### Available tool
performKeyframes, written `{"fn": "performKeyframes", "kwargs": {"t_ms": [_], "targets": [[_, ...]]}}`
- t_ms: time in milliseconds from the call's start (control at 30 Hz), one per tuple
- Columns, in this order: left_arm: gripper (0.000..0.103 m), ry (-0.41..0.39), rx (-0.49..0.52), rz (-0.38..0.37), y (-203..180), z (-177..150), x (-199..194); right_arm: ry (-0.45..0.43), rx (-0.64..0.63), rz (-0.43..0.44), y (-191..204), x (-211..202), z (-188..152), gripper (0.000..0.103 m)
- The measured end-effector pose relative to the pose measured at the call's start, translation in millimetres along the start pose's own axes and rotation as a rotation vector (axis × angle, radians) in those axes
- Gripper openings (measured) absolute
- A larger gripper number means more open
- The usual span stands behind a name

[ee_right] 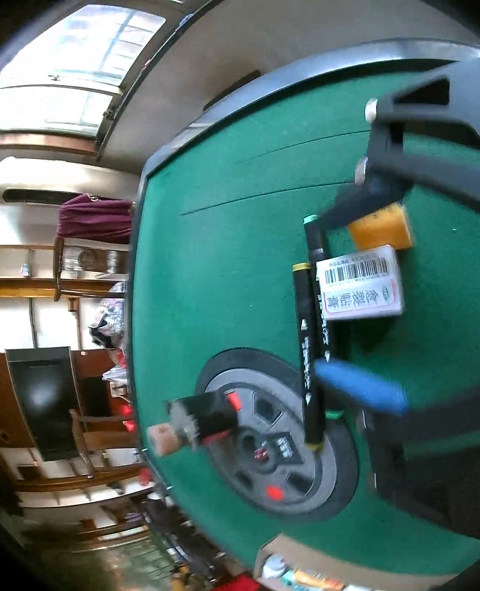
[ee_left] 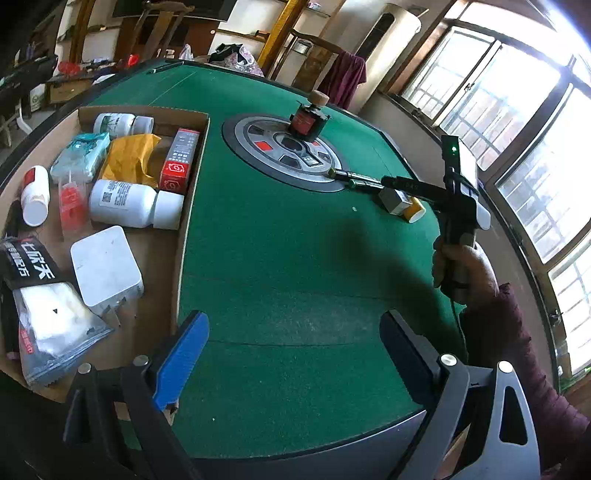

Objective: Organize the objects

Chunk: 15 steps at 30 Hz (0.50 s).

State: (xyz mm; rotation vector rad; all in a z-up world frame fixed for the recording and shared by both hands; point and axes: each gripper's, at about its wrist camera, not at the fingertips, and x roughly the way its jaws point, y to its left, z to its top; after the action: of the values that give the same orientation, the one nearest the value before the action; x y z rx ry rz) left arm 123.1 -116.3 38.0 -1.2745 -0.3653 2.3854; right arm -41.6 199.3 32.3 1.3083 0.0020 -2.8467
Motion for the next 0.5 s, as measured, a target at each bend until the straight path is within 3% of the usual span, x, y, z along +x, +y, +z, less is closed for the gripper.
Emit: {"fn": "performKeyframes", "kwargs": {"t_ms": [33,300,500], "targets": [[0.093,0.000,0.004,0.002,-1,0,0,0.020,0.025,0.030,-3,2,-2,0.037],[0.093,0.020,-0.004,-0.023,0,-2,7,0.041,0.127,0.186,-14,-19,-32,0.037],[0.093,0.020,-0.010,-0.032,-1,-4,4,0.043,0.151,0.219,-7,-30,-52,0.037]]}}
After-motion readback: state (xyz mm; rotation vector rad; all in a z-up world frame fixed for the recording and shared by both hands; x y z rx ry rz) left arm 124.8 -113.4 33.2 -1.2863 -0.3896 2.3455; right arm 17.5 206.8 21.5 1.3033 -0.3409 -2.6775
